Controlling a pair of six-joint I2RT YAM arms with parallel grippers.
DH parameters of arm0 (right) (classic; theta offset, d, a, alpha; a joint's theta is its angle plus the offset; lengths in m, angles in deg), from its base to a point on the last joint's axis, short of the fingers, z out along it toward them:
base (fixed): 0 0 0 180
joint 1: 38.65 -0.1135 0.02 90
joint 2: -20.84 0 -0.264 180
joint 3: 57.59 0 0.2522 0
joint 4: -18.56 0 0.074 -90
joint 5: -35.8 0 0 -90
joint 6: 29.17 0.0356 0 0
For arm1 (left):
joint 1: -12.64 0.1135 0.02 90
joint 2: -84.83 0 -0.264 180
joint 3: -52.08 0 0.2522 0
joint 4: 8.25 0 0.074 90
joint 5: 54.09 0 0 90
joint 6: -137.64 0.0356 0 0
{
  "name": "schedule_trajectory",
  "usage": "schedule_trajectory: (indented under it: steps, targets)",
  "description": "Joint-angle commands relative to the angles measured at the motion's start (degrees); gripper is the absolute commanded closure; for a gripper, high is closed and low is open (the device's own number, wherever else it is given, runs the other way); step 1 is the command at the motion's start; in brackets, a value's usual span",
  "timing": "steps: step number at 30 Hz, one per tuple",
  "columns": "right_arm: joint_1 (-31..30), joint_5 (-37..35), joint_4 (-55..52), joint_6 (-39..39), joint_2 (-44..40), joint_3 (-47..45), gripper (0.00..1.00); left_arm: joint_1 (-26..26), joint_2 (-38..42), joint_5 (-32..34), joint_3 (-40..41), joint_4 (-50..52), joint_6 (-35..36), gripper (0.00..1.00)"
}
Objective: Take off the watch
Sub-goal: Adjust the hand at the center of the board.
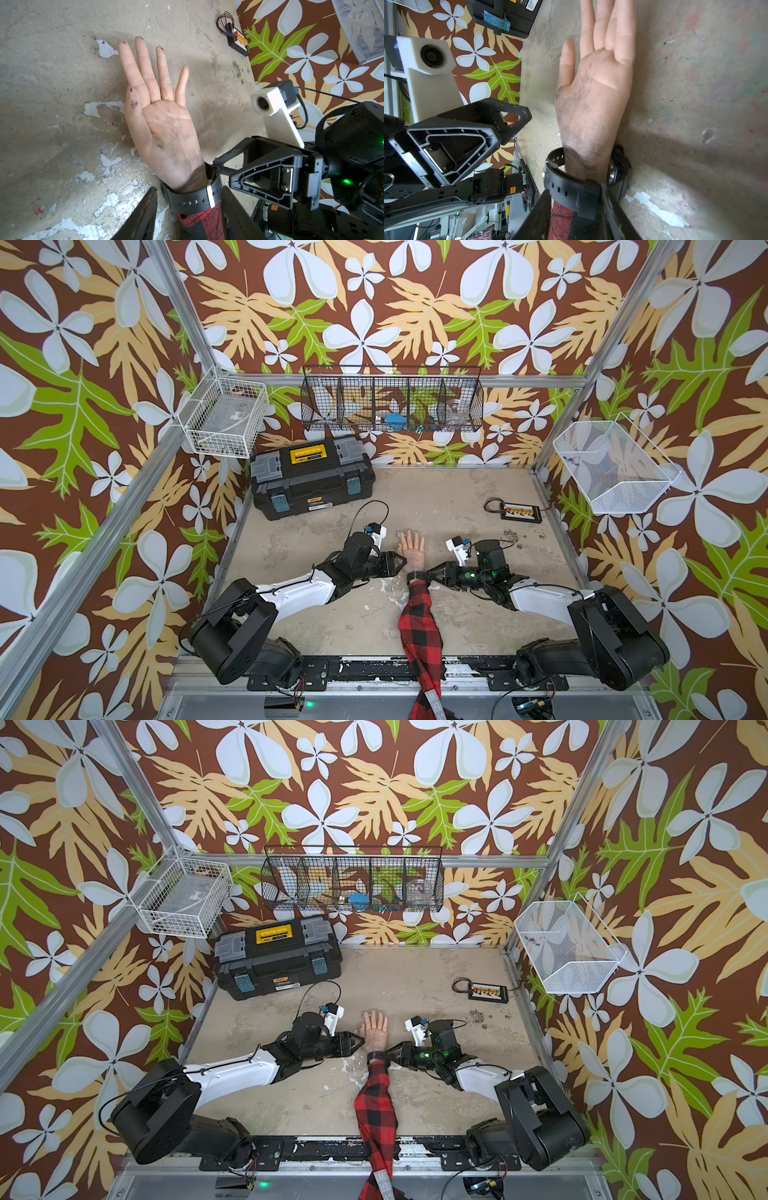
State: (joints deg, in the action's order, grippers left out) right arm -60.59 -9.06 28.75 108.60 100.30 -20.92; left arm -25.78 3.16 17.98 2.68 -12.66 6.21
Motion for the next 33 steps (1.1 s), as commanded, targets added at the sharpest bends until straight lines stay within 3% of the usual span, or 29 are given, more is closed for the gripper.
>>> schedule_trajectory:
  steps: [1, 10, 20, 26, 33]
  targets:
    - [0.0, 0.7, 1.6, 0.1, 0.6, 0.4, 0.61, -0.1, 0.1, -0.4, -0.2, 0.3, 1.2, 0.49]
    - [-0.1, -1.5, -3.0, -2.1, 2.2, 2.2, 0.66, -0.1, 0.0, -0.7, -0.2, 0.7, 1.3, 0.49]
    - [-0.1, -1.5, -3.0, -1.9, 2.6, 2.9, 0.82, -0.1, 0.3, -0.4, -1.1, 2.0, 3.2, 0.49]
    - [-0.1, -1.3, -2.9, -1.9, 2.7, 2.8, 0.87, 0.0, 1.2, 2.1, -5.7, 8.4, 13.8, 0.47]
    - [0.0, -3.9, -6.5, -4.0, 1.2, 3.7, 0.69, -0.3, 2.1, 3.2, -9.3, 11.6, 31.2, 0.48]
